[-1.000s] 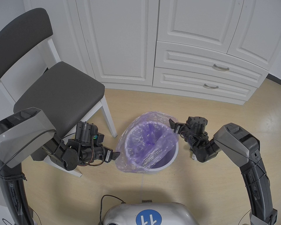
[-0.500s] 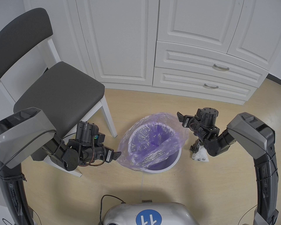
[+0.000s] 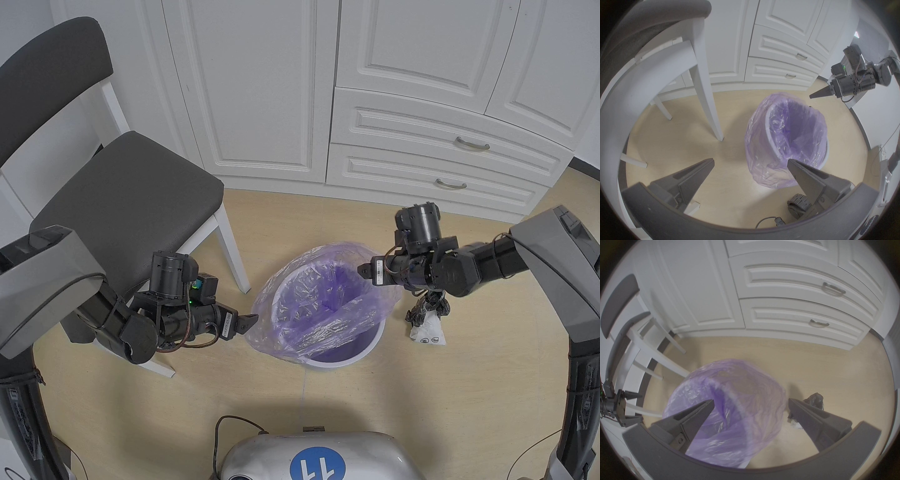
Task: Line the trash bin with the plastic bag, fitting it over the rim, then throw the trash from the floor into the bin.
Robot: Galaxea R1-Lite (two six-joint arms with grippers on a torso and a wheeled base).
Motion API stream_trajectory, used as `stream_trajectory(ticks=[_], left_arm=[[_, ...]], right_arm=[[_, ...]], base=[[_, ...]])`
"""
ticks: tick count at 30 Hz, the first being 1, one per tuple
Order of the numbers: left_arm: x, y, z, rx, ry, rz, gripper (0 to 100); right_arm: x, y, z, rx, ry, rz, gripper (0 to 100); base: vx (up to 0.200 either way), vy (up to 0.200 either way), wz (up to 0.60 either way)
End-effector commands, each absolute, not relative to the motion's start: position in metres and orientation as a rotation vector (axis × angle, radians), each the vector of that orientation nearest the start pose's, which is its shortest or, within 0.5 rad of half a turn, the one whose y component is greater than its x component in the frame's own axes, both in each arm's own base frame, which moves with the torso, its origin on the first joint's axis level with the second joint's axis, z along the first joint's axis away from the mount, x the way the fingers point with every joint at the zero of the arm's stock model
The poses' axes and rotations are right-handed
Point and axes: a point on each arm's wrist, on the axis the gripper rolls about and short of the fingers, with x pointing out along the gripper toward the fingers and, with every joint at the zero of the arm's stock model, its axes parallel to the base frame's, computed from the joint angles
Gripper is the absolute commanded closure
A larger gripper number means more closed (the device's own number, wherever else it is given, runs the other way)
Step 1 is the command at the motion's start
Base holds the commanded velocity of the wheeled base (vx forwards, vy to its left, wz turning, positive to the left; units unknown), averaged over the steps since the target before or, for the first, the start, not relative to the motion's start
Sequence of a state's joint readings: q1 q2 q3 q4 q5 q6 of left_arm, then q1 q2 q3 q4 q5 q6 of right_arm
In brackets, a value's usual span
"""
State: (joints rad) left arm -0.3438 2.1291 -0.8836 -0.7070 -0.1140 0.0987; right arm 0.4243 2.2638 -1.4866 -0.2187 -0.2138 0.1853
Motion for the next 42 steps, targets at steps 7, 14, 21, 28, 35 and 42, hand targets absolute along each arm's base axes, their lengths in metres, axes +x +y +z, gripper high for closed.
stream_trajectory(ticks=[7, 14, 21, 28, 35, 42], left_arm=[[0.350, -0.065, 0.075, 0.105, 0.311, -0.664, 0], [0.352, -0.040, 0.075, 0.074, 0.231, -0.758, 0], [0.354, -0.037, 0.076, 0.074, 0.219, -0.757, 0], [0.356, -0.029, 0.078, 0.069, 0.209, -0.749, 0], [0.357, -0.031, 0.073, 0.065, 0.220, -0.763, 0], [0.351, -0.054, 0.058, 0.059, 0.270, -0.828, 0]], right_arm=[[0.368, 0.271, 0.161, -0.356, 0.699, 0.277, 0], [0.341, 0.252, 0.156, -0.658, 0.729, 0.515, 0], [0.345, 0.224, 0.158, -0.836, 0.640, 0.738, 0], [0.361, 0.222, 0.134, -0.821, 0.672, 0.823, 0], [0.382, 0.228, 0.105, -0.831, 0.697, 0.853, 0], [0.396, 0.237, 0.092, -0.832, 0.688, 0.855, 0]], base=[[0.000, 0.000, 0.00], [0.000, 0.000, 0.00], [0.000, 0.000, 0.00], [0.000, 0.000, 0.00], [0.000, 0.000, 0.00], [0.000, 0.000, 0.00]])
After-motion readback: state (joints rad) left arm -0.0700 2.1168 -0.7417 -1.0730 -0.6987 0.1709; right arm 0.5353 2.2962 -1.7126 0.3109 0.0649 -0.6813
